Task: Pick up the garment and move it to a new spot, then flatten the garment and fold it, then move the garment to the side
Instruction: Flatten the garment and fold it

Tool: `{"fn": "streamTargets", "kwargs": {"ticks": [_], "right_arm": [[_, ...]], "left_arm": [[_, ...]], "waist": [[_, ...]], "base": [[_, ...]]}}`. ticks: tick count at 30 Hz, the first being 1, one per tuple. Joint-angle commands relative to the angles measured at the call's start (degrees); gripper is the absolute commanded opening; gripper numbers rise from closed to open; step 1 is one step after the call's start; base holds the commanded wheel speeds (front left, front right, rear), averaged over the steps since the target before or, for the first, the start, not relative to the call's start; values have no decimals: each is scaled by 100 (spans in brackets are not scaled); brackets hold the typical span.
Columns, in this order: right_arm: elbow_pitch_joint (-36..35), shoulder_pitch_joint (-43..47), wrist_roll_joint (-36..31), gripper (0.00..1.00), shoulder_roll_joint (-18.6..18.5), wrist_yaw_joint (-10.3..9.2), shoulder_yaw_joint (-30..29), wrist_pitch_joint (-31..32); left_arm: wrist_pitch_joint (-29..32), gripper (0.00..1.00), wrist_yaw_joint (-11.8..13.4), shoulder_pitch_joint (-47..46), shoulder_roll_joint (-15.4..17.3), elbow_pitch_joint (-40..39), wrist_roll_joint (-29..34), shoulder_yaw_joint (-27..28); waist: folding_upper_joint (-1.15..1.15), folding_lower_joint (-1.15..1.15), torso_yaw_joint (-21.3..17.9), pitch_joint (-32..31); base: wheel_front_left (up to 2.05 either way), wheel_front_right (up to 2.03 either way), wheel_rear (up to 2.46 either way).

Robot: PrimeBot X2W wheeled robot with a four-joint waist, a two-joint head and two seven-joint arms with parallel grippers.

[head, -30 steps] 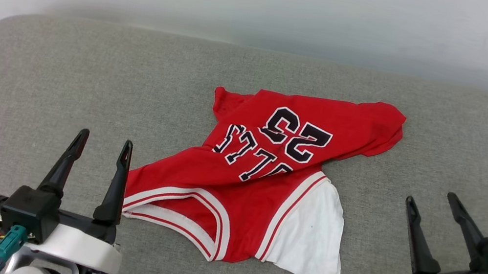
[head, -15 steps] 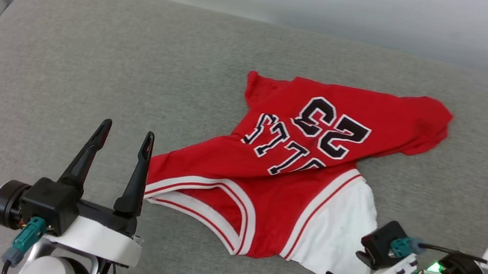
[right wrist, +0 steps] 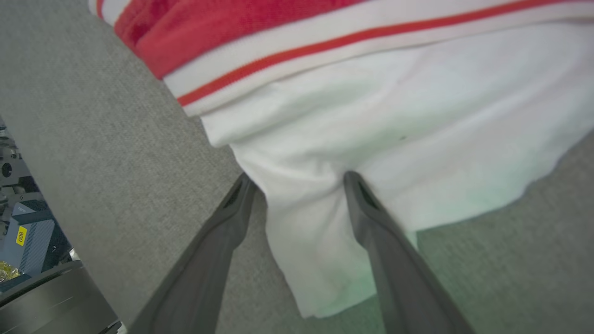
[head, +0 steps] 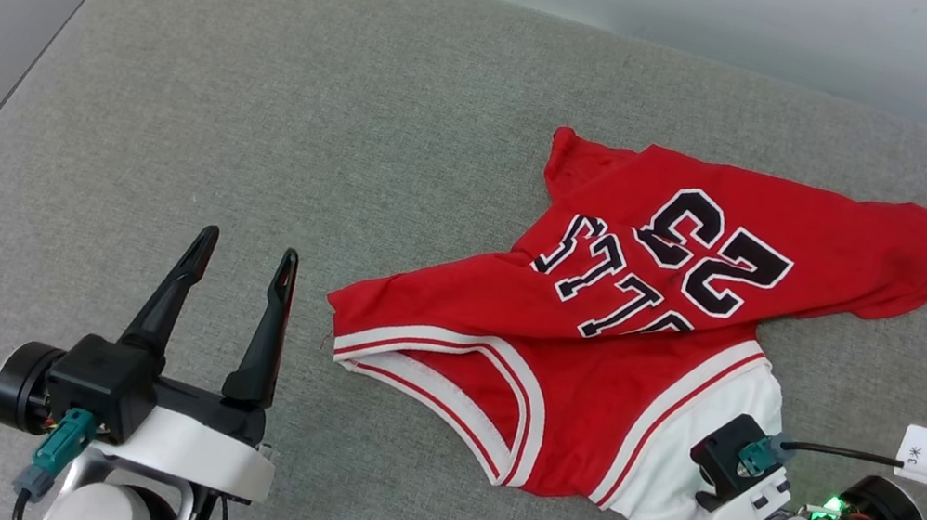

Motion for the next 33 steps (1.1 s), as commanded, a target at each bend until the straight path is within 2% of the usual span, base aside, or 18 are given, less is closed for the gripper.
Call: {"fn": "streamTargets", "kwargs": {"ticks": [1,2,3,4,8,12,16,22,29,30,33], "right_arm": [[344,207,61,100,-19,-2,194,95],[435,235,118,73,-29,-3,219,124],[476,243,149,18,-49,-2,275,135],[483,242,194,0,-94,-2,328,128],[402,288,245,0,-320,-5,247,35],[234,406,243,0,-715,-8,30,16],[157,565,222,0,-1107,-9,-361,-22],[381,854,116,0,-1490,-6,-936,-161],[819,1133,52,0,-1249,-6,-1382,-435],[796,1102,18,100,-1169,-6,-1458,-564],[695,1027,13,100,-898,-3,-1673,-863]], "left_arm": [[-14,100,-40,18,-42,7,37,20],[-14,100,-51,23,-52,16,60,58],[-14,100,-65,28,-58,32,79,97],[-14,100,-82,29,-68,45,84,126],[-15,100,-129,74,-88,87,133,256],[-15,100,-181,112,-113,106,171,371],[-15,100,-214,142,-156,111,220,450],[-15,100,-274,190,-186,103,290,518],[-15,100,-353,210,-237,167,341,527],[-15,100,-359,212,-244,174,348,532],[-15,100,-383,241,-252,196,369,560]], "waist": [[0,0,-1,3],[0,0,-10,2],[0,0,-30,-7],[0,0,-59,-20],[0,0,-268,-131],[0,0,-528,-256],[0,0,-741,-343],[0,0,-908,-372],[0,0,-984,-363],[0,0,-998,-365],[0,0,-1064,-405]], "base": [[0,0,0],[0,0,0],[0,0,0],[0,0,0],[0,0,0],[0,0,0],[0,0,0],[0,0,0],[0,0,0],[0,0,0],[0,0,0]]}}
